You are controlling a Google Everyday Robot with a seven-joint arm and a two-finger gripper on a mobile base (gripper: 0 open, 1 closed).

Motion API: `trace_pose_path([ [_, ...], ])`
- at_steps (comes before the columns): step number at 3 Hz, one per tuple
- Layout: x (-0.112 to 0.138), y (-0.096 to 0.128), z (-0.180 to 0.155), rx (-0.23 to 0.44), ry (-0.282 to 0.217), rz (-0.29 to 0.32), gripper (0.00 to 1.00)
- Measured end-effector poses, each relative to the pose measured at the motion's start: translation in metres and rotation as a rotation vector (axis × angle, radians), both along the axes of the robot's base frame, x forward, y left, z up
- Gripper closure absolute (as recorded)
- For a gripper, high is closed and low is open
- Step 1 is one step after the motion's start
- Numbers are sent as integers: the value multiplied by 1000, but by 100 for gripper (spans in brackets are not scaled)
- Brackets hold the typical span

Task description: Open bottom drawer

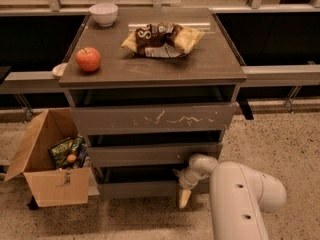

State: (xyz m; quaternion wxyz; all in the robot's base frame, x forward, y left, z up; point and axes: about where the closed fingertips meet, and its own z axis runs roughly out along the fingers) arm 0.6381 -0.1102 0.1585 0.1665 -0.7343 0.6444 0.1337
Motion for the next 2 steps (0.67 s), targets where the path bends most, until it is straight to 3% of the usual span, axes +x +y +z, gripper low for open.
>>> trace_pose_path([
  [1, -27, -1, -12, -28, 77, 16, 0],
  [2, -27, -1, -10, -28, 77, 16, 19],
])
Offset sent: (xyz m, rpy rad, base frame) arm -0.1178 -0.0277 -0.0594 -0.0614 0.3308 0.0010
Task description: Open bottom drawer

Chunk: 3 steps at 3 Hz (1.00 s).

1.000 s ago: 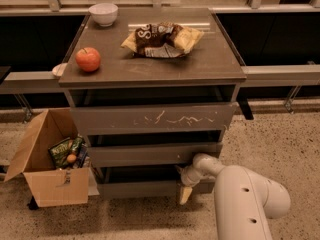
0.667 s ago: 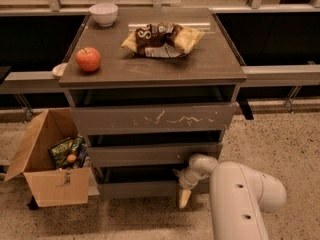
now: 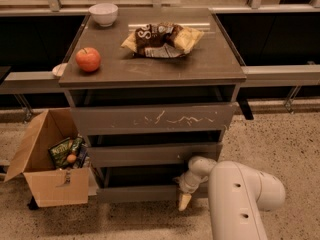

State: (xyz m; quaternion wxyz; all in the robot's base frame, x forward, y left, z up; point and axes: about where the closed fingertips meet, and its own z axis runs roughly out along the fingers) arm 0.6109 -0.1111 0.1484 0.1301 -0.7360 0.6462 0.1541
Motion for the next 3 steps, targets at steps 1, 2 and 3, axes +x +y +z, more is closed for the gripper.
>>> trace_pose_path([
  [1, -16, -4, -1, -1, 25, -1, 41],
  [2, -34, -7, 2, 6, 40, -2, 65],
  [3, -75, -11, 10, 51, 70, -11, 96],
])
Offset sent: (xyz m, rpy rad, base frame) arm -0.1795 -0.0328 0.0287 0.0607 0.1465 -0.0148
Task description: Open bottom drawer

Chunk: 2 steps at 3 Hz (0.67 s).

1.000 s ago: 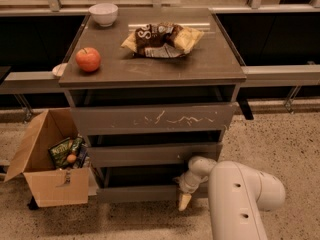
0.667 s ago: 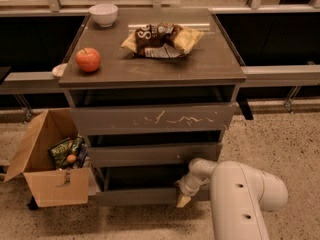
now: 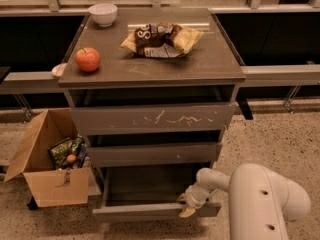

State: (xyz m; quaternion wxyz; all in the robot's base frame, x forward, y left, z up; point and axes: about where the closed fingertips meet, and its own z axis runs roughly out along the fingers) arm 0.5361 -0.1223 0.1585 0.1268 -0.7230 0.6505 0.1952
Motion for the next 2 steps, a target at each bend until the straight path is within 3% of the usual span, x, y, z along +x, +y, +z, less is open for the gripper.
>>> trace_pose_path([
  [1, -3, 0, 1, 0, 0, 0, 100],
  [2, -3, 0, 1, 0, 0, 0, 82],
])
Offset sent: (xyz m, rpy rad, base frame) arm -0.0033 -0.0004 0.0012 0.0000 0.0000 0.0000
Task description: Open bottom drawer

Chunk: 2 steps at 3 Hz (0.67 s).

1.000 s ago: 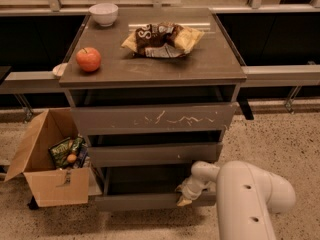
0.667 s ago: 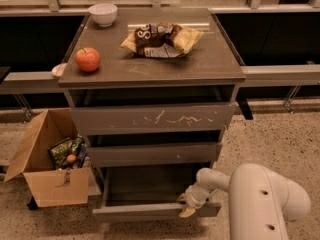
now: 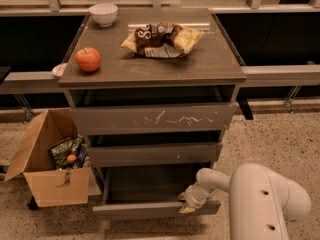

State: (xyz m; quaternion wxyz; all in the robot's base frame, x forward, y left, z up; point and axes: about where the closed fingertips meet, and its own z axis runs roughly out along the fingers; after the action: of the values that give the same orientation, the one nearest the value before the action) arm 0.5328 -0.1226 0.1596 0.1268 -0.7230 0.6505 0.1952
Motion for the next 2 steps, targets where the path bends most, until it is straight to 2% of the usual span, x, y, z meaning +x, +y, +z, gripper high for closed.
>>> trace_pose_path([
  [2, 0, 0, 0, 0, 0, 0, 36],
])
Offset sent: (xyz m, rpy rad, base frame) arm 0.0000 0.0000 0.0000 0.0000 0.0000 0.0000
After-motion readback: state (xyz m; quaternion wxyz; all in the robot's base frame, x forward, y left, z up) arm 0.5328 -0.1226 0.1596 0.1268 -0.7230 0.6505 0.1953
